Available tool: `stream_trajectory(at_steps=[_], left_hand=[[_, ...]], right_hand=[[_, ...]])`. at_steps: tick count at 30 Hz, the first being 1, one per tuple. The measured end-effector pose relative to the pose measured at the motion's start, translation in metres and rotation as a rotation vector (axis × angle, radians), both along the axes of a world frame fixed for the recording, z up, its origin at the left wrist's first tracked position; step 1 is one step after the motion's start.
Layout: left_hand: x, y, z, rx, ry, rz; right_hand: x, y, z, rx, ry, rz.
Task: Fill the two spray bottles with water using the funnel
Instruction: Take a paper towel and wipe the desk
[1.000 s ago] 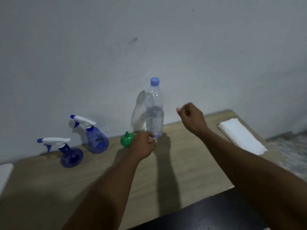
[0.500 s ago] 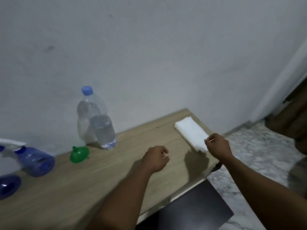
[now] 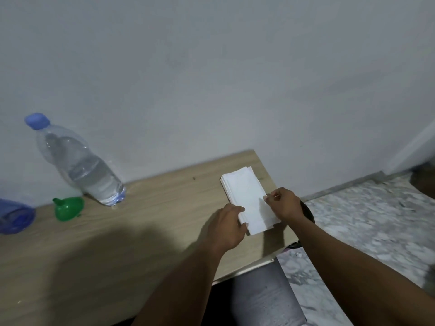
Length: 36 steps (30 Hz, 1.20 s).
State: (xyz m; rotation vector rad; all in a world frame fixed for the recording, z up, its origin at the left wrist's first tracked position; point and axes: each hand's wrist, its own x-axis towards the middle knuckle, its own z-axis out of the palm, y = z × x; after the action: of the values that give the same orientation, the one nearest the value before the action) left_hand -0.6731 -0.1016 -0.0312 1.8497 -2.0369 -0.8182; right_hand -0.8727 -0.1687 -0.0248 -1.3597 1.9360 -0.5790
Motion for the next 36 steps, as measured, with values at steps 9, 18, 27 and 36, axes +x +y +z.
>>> stream_trajectory(at_steps=[9,18,27,36], left_hand=[[-0.006,-0.003,-0.009,0.013,-0.068,0.040],[-0.007,-0.001,-0.011,0.017,-0.089,0.018],[-0.009,-0.002,-0.012,0.027,-0.115,0.002],[-0.009,-0.001,-0.016,0.027,-0.121,0.000]], right_hand=[[-0.001,-0.016,-0.017,0.028,-0.056,0.001],[-0.005,-0.012,-0.021,0.009,-0.107,-0.018],[-0.009,-0.014,-0.022,-0.007,-0.072,0.010],[-0.009,-0.017,-0.031,0.018,-0.081,0.008]])
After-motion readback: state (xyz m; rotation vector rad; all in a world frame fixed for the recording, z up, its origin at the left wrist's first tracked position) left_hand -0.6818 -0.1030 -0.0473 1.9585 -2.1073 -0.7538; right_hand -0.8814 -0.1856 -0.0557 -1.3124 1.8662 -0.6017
